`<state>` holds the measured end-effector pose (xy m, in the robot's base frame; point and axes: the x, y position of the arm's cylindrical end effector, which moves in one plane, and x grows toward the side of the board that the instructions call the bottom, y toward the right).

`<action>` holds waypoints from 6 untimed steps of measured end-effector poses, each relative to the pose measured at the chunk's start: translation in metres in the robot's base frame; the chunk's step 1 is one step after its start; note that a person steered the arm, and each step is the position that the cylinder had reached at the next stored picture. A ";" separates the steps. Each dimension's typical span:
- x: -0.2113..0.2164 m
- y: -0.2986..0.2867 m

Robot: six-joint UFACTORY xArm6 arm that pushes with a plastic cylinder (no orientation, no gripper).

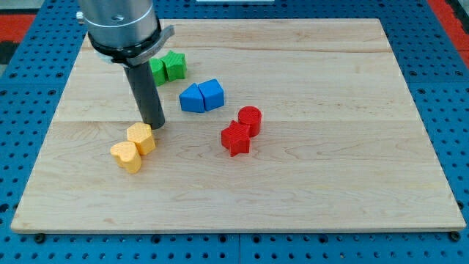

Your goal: Move your arm towards the red star

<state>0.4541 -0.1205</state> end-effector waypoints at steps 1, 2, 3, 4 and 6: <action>0.031 0.044; 0.090 0.022; 0.108 0.027; 0.107 0.086; 0.108 0.100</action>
